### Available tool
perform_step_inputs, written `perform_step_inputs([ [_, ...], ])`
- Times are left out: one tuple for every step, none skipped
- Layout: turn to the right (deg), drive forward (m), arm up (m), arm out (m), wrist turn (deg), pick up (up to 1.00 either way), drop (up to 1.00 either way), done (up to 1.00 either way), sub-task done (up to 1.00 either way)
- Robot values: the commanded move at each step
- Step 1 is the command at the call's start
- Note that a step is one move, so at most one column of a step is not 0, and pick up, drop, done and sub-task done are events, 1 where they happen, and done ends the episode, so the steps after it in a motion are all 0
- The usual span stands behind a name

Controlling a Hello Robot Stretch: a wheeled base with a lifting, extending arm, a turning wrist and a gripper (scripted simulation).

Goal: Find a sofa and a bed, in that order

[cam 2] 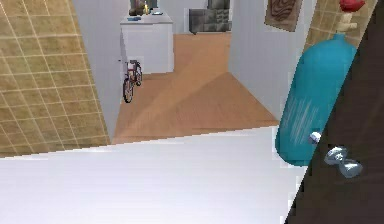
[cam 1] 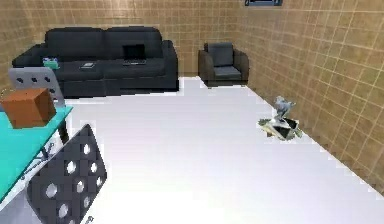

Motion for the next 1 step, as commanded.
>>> perform_step_inputs([
  [3.0, 0.00, 0.00, 0.00, 0.0, 0.00, 0.00, 0.00, 0.00],
])
